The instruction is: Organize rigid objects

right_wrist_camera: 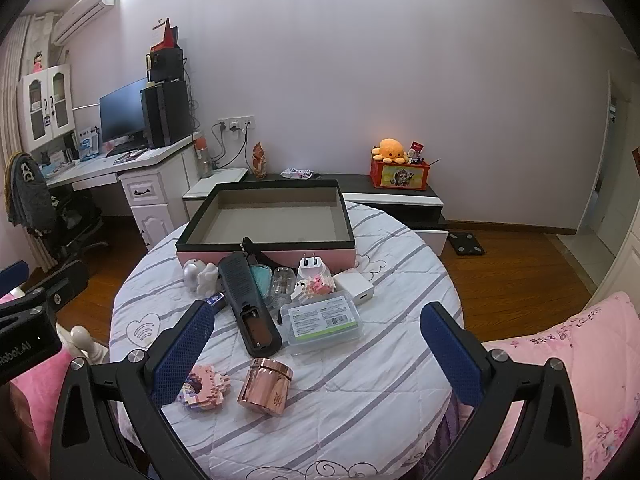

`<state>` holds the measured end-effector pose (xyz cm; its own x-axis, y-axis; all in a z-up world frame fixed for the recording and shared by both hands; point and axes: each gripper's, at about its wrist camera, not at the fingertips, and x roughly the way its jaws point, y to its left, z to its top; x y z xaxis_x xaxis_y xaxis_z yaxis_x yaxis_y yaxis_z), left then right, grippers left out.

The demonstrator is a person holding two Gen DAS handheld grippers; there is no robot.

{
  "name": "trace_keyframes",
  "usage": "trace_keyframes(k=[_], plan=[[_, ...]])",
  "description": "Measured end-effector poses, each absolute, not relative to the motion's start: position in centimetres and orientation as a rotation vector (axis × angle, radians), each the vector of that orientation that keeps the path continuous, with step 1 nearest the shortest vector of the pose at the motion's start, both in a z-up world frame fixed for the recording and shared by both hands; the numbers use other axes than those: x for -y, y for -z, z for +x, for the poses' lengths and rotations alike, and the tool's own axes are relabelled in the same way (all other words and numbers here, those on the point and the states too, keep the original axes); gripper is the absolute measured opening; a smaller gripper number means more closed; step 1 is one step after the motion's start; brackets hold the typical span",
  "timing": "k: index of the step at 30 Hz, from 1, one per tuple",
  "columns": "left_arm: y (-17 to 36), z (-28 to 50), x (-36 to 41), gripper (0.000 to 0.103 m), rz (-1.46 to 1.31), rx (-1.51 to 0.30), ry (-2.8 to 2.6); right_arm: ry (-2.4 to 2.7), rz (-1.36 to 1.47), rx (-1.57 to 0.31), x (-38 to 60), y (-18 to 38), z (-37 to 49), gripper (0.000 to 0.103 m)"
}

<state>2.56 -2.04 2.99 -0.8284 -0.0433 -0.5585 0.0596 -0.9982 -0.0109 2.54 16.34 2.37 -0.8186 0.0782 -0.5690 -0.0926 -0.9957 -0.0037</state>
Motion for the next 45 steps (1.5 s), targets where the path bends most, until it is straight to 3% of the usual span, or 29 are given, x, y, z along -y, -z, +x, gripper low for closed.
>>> trace_keyframes(k=[45], plan=[[-6.8, 10.8, 1.1, 0.103, 0.594, -0.011, 3.055, -2.961, -0.667, -0.026, -15.4, -6.8, 10.0, 0.103]])
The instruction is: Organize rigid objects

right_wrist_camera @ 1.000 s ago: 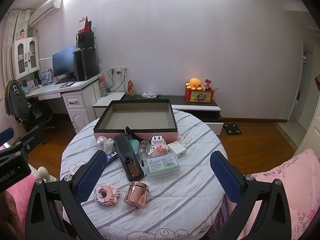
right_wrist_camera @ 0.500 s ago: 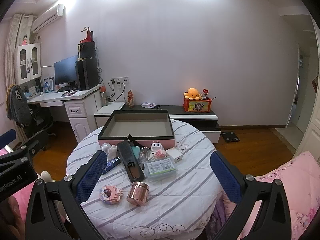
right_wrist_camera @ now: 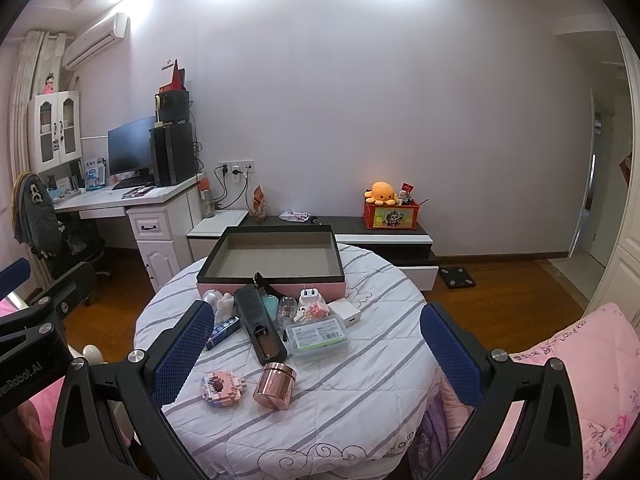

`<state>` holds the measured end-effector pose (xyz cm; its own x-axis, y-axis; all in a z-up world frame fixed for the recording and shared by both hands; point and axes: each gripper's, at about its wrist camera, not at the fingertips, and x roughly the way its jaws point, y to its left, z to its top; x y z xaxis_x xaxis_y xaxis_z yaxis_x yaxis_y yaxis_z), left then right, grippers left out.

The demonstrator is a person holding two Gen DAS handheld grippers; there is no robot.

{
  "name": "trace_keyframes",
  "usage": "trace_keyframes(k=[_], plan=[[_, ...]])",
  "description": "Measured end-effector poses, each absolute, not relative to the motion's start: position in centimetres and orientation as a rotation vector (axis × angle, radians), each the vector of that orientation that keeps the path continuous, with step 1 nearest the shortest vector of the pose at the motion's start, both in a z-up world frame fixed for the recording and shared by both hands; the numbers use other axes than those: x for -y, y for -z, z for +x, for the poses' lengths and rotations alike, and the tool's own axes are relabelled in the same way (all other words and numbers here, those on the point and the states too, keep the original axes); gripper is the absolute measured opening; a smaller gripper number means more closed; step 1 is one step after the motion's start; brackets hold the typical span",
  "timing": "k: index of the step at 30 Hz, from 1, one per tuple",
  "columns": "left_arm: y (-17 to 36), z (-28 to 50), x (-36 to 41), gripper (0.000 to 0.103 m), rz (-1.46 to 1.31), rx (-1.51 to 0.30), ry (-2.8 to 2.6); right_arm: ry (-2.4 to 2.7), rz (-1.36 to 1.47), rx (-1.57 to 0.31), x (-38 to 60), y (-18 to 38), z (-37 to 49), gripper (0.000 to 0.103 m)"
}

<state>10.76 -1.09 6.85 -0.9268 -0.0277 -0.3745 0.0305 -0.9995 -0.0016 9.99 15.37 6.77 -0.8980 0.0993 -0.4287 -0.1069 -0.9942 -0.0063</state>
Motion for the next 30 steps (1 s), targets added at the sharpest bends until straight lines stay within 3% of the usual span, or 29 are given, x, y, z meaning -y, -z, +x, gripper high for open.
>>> trace_keyframes(k=[13, 30], plan=[[-4.3, 7.5, 1.6, 0.103, 0.724, -0.035, 3.03, -2.922, -0.772, -0.04, -16.4, -4.6, 7.2, 0.103], [6.6, -3.8, 0.9, 0.103, 1.189, -0.026, 2.907, -2.803, -1.154, -0.053, -18.8, 5.1, -3.1, 0.103]])
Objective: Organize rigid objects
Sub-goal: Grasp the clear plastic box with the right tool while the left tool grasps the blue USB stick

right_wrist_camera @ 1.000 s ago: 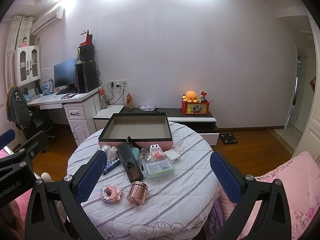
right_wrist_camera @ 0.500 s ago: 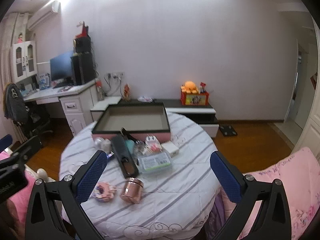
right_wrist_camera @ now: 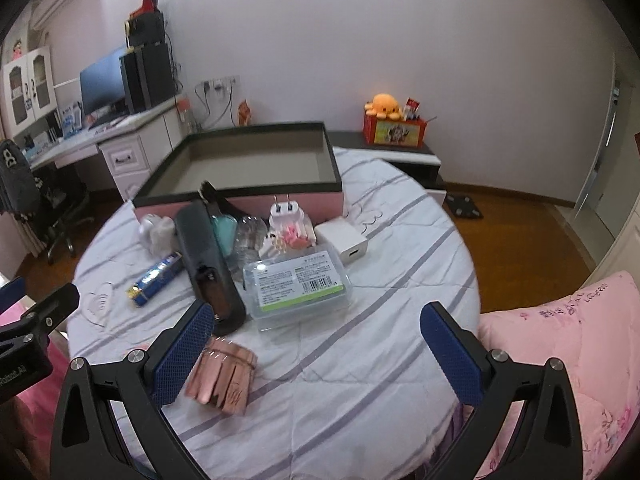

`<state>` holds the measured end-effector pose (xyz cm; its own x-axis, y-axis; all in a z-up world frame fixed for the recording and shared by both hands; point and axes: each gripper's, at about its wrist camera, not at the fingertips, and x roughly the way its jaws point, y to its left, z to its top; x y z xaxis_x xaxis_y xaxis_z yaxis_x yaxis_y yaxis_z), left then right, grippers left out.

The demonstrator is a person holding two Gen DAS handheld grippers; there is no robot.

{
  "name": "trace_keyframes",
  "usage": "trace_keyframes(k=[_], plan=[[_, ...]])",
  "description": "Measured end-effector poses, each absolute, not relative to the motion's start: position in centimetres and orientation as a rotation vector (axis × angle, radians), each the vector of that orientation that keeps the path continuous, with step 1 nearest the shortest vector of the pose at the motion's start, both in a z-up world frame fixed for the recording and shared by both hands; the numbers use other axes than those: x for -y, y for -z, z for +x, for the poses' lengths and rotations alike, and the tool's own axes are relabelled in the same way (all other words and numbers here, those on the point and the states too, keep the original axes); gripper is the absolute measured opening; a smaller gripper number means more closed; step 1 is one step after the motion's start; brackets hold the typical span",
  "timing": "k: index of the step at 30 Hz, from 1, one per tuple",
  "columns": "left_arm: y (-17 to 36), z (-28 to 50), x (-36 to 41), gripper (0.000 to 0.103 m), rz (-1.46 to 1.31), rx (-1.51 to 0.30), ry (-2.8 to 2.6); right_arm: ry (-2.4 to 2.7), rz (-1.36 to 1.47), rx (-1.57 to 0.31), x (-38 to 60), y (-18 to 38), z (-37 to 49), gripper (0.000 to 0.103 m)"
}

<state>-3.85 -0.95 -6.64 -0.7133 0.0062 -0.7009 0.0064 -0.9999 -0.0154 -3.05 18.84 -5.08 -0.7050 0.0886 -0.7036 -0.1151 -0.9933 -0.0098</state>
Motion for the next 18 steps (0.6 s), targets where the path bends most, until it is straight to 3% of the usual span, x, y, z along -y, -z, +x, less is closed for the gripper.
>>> trace_keyframes(k=[18], plan=[[13.9, -12.4, -0.4, 0.103, 1.507, 0.054, 2.822, -2.762, -1.423, 0.012, -19.8, 10.4, -10.3, 0.103]])
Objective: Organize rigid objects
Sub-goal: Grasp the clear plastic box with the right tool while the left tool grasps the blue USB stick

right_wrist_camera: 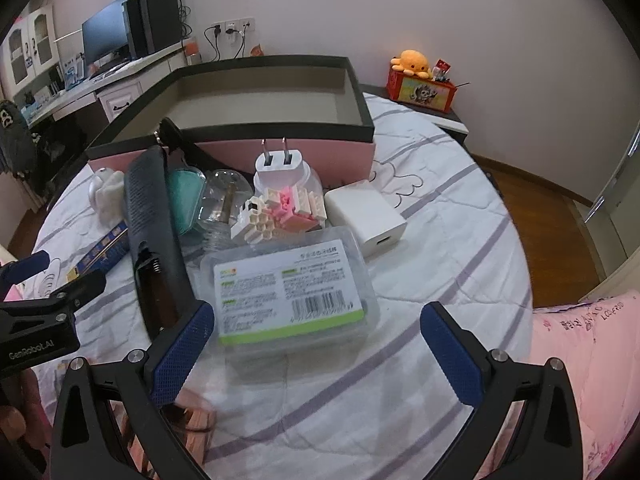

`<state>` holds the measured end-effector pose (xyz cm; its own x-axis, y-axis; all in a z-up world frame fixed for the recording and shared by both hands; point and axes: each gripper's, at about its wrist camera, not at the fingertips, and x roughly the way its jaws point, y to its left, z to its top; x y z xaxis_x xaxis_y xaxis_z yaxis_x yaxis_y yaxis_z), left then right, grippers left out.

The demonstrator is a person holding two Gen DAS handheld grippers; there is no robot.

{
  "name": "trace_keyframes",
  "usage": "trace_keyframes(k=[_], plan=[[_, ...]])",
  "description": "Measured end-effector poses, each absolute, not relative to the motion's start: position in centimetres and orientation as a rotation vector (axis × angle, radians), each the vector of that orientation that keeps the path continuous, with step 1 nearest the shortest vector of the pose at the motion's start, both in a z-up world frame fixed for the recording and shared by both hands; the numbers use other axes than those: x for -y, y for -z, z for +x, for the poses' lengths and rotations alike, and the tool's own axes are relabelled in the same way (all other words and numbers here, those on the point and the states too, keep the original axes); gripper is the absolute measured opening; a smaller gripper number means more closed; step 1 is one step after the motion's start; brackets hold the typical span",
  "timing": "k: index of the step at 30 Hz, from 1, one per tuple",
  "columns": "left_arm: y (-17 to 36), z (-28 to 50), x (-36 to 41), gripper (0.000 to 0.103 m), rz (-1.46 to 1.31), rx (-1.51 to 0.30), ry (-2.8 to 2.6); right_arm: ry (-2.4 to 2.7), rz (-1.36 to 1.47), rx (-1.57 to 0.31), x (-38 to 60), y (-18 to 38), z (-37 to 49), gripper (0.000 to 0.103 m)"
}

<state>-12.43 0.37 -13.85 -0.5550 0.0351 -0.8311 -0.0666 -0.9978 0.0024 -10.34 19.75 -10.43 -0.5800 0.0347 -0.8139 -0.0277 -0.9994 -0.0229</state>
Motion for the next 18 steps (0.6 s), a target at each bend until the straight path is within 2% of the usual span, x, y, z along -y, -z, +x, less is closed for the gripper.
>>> trace_keyframes(k=[9, 12, 15, 18], plan=[[14.8, -14.0, -0.7, 0.103, -1.473, -0.047, -2.668, -2.819, -1.573, 0.029, -19.1, 11.1, -12.0, 0.103], [14.7, -14.3, -0.8, 0.103, -1.469, -0.052, -2.664, -2.777, -1.605, 0.144, -18.5, 12.2, -12.5, 0.103], [14.8, -14.3, -1.0, 0.103, -1.457, -0.059, -2.662, -2.77, -1.598, 0.075, -19.2, 12.9, -12.9, 0.103], [14.8, -14.2, -1.2, 0.102, -1.442, -0.056, -2.663, -2.798, -1.594, 0.04, -19.3, 13.1, -12.8, 0.095]])
